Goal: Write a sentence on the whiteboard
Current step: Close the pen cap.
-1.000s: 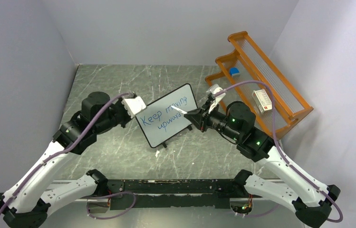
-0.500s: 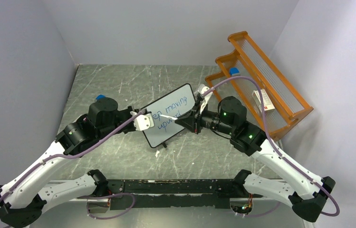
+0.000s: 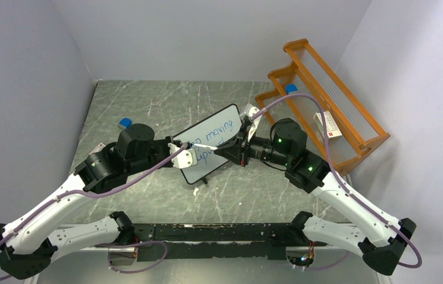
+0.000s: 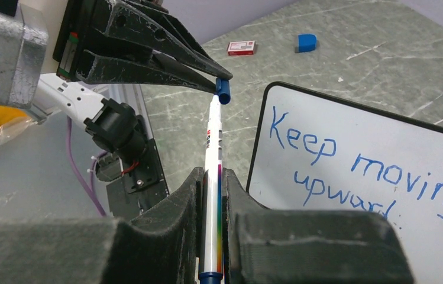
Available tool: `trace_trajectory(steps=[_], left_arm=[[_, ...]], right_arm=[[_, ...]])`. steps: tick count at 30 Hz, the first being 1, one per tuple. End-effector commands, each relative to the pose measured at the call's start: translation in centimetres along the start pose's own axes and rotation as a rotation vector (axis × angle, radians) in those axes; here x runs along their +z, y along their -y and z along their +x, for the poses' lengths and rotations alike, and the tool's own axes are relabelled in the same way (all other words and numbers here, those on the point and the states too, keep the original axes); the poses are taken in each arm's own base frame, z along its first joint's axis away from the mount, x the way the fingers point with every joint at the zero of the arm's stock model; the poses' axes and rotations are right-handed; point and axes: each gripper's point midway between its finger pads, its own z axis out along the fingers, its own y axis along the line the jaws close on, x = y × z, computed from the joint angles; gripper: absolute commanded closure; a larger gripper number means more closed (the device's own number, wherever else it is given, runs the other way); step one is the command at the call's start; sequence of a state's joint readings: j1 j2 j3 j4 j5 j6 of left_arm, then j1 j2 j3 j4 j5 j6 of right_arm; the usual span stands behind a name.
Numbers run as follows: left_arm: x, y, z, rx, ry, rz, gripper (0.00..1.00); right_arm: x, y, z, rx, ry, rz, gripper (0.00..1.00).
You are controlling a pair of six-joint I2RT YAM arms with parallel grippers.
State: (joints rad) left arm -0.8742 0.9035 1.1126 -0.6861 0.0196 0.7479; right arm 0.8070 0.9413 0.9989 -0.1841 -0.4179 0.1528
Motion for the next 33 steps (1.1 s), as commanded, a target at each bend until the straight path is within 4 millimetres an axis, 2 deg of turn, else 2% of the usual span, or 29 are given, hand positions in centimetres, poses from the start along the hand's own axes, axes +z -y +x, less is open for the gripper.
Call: trace_trajectory(steps=[1,33], left_arm=[[-0.1,-0.1,0.0,0.023,-0.005,-0.006,0.95],[-0.9,0.1,-1.6,0.035,0.062,0.024,0.95]], right_arm=[[0.1,-0.4,-1.1,-0.016,0.026,-0.026,1.0],[1.1,0.6,1.0,0.004,-0.033,-0.004,1.0]])
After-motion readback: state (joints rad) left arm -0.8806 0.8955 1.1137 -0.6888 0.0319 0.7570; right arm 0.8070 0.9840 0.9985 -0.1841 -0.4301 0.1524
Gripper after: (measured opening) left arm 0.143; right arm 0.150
